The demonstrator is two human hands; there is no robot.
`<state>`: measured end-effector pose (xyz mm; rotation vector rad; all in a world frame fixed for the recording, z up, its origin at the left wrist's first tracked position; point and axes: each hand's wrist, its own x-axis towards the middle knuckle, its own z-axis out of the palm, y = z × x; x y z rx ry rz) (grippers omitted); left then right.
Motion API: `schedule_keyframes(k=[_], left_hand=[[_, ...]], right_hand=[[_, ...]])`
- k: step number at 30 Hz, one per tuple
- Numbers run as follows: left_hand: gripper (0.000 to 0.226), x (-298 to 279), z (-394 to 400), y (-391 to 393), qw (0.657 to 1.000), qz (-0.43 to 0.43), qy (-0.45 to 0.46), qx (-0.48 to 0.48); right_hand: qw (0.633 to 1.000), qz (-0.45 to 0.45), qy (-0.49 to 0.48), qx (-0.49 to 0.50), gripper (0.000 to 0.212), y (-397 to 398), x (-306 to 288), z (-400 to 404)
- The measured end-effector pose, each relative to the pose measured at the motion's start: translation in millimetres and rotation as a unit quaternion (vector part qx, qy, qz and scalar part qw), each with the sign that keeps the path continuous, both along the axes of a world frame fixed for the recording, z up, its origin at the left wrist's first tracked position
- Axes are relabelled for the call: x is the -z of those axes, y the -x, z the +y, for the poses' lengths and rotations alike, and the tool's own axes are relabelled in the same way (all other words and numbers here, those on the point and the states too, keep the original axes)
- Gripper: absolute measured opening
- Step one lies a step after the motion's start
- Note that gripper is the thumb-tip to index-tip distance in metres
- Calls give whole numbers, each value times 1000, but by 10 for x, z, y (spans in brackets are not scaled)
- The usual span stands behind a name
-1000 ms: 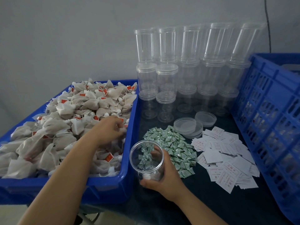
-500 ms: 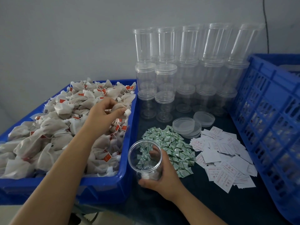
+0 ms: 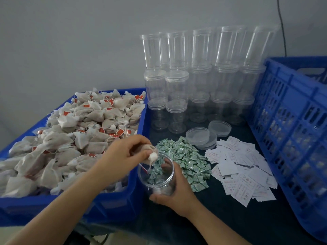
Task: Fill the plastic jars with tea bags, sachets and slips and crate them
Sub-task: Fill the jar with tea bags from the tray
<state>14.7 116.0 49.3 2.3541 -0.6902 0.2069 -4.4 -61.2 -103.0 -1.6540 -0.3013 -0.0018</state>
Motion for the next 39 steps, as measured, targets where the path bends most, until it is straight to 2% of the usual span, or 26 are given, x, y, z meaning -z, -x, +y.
schedule_keyframes(k=[4,8,14,17,21,23,27,32,39], left_hand=[[10,89,-98,75,994,-70,-82,18],[14,158,-205,113,984,-102,-142,23],[16,155,-412,57,968,-86,-236,9],[16,117,-548,50,943,-79,-322,-4],[16,74,-675,34,916,-71,-394,-20],[19,56,-722,17,903,-55,-426,-11],[18,74,-770,-47,901,17,-433,29],[24,136,-784,-148,859,126,-490,79],[24,199,-783,-220,845,162,-495,119]], right_hand=[[1000,-8,-14,-4,96,2,-25,6],[1000,-7,-14,-9,94,-3,-34,8],[1000,15,-13,-9,98,-14,-1,-11],[1000,23,-6,-3,101,-15,3,-10],[999,21,-23,-5,91,-17,0,-14],[999,20,-26,-4,88,-13,-9,-16],[1000,10,-11,7,90,-5,-7,-20],[999,1,28,20,92,1,-4,-18],[999,-2,33,24,93,14,-32,-18]])
